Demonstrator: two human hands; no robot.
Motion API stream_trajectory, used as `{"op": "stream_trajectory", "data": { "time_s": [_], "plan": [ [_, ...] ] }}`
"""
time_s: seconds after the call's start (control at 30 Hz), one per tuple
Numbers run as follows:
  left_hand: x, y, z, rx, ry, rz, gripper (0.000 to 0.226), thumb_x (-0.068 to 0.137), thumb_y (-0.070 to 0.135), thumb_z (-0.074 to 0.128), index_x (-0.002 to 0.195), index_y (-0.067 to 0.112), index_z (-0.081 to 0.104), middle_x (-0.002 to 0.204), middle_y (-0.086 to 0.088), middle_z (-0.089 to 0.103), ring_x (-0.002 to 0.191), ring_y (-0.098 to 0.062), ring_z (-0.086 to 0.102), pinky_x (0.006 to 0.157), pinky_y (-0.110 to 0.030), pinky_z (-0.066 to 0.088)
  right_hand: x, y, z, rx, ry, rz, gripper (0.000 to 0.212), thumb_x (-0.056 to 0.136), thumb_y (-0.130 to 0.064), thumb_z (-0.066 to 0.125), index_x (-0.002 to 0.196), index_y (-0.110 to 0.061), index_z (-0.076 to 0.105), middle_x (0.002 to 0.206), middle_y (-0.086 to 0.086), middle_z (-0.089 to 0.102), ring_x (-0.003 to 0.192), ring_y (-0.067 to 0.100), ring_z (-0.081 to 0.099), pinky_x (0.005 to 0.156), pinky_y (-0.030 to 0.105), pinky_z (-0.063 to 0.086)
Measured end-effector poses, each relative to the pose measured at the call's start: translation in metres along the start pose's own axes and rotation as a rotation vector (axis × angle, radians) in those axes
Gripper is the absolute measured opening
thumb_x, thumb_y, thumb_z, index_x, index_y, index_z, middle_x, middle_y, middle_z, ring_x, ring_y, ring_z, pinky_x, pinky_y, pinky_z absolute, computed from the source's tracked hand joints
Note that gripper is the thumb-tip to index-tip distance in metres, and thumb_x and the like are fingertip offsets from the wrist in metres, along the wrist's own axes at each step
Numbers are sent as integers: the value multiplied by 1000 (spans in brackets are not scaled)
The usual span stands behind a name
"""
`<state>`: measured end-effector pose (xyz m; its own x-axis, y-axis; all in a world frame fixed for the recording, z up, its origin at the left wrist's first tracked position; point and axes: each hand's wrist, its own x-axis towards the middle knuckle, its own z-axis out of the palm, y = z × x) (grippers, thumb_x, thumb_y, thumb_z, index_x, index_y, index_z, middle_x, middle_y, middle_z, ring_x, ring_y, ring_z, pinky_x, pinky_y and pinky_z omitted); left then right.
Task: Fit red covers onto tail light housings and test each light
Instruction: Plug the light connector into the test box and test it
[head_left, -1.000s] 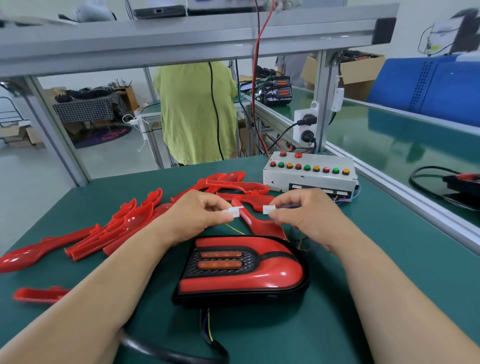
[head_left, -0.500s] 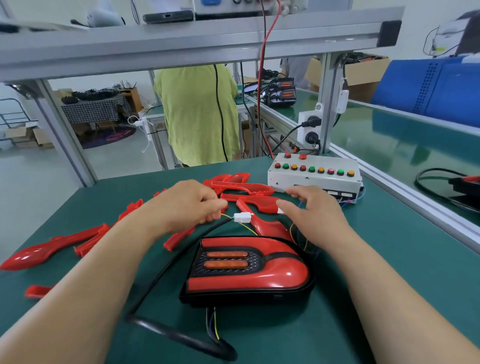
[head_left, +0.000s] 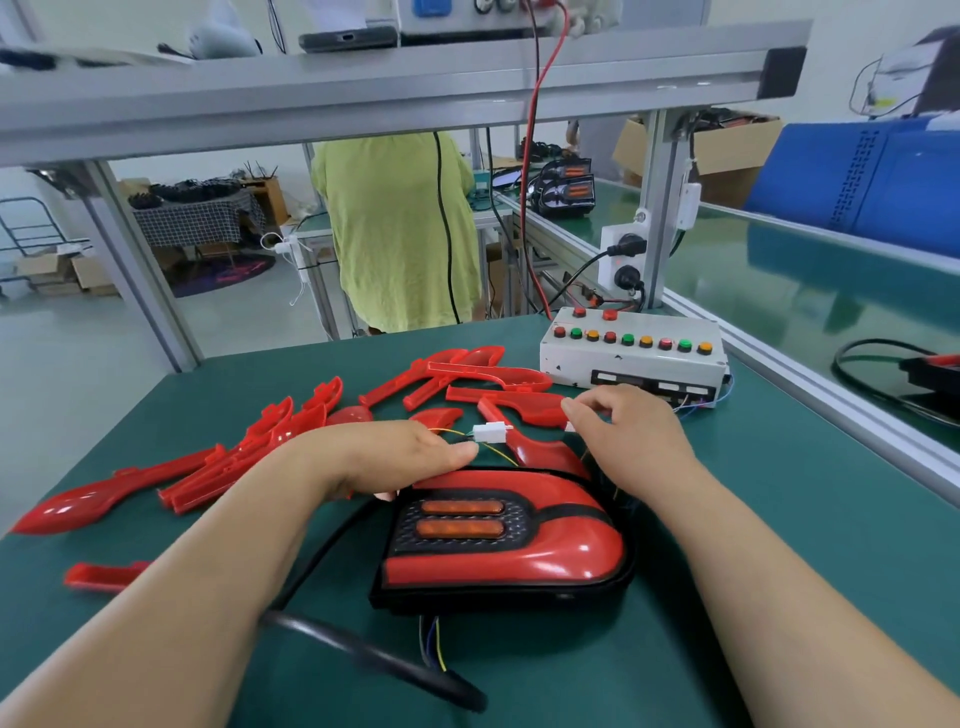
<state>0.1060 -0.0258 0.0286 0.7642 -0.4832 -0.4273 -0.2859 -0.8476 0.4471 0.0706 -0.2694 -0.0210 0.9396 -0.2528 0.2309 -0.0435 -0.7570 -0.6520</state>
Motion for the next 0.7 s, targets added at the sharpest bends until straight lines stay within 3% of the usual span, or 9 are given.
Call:
{"op": "stream_trajectory", "data": {
  "time_s": [0.07, 0.17, 0.23, 0.3, 0.4, 0.53, 0.63, 0.7],
  "plan": [
    [-1, 1, -2, -65, 12, -41, 70, 76, 90, 32, 91, 36, 75, 99, 12, 73, 101, -18, 66, 90, -32, 50, -1, -1, -1, 3, 4, -2, 30, 97, -46, 51, 99, -25, 73, 109, -5, 67, 103, 16, 58, 88, 35, 46],
    [-2, 1, -3, -214, -17, -19, 70, 69, 86, 36, 84, 32, 78, 89, 9, 76, 86, -8, 70, 71, -20, 54, -2, -3, -2, 44, 16, -2, 29, 97, -44, 52, 96, -24, 74, 100, -6, 68, 96, 15, 59, 79, 31, 42],
    [-2, 0, -3, -355, -61, 23, 71, 73, 78, 44, 94, 20, 78, 99, -2, 77, 98, -20, 72, 88, -32, 57, -3, -3, -3, 68, 14, 0, 28, 97, -44, 52, 93, -25, 73, 96, -8, 68, 94, 14, 59, 77, 31, 41],
    [-1, -2, 0, -477, -86, 50, 72, 75, 71, 51, 103, 10, 75, 110, -15, 73, 108, -33, 68, 103, -50, 48, -4, -4, -4, 74, 3, 1, 28, 97, -43, 53, 94, -24, 73, 95, -9, 67, 94, 13, 59, 79, 31, 42],
    [1, -6, 0, -669, -28, 53, 73, 72, 64, 61, 104, 0, 72, 113, -26, 69, 102, -38, 66, 97, -58, 49, -2, -3, -6, 125, 34, 0, 29, 97, -38, 53, 90, -18, 72, 89, -5, 70, 91, 18, 61, 82, 34, 47],
    [4, -4, -7, -1213, 70, 86, 47, 80, 47, 61, 93, 6, 80, 101, -16, 75, 87, -24, 75, 66, -34, 61, -1, -5, -8, 433, 287, 26, 34, 98, -34, 49, 88, -6, 65, 85, 15, 65, 80, 22, 59, 78, 33, 46],
    [10, 4, -13, -1467, 244, 146, 54, 92, 52, 46, 102, 10, 79, 110, -10, 74, 99, -21, 72, 76, -37, 62, -2, -15, -7, 728, 341, 69, 42, 100, -42, 42, 92, -10, 68, 86, 10, 69, 77, 16, 63, 80, 30, 50],
    [16, 15, -11, -1527, 408, 116, 57, 98, 56, 37, 111, 12, 72, 109, -6, 74, 98, -20, 72, 82, -36, 60, -3, -26, -5, 1064, 140, 119, 40, 103, -44, 40, 99, -14, 66, 82, 1, 73, 76, 14, 70, 73, 32, 55]
  ]
}}
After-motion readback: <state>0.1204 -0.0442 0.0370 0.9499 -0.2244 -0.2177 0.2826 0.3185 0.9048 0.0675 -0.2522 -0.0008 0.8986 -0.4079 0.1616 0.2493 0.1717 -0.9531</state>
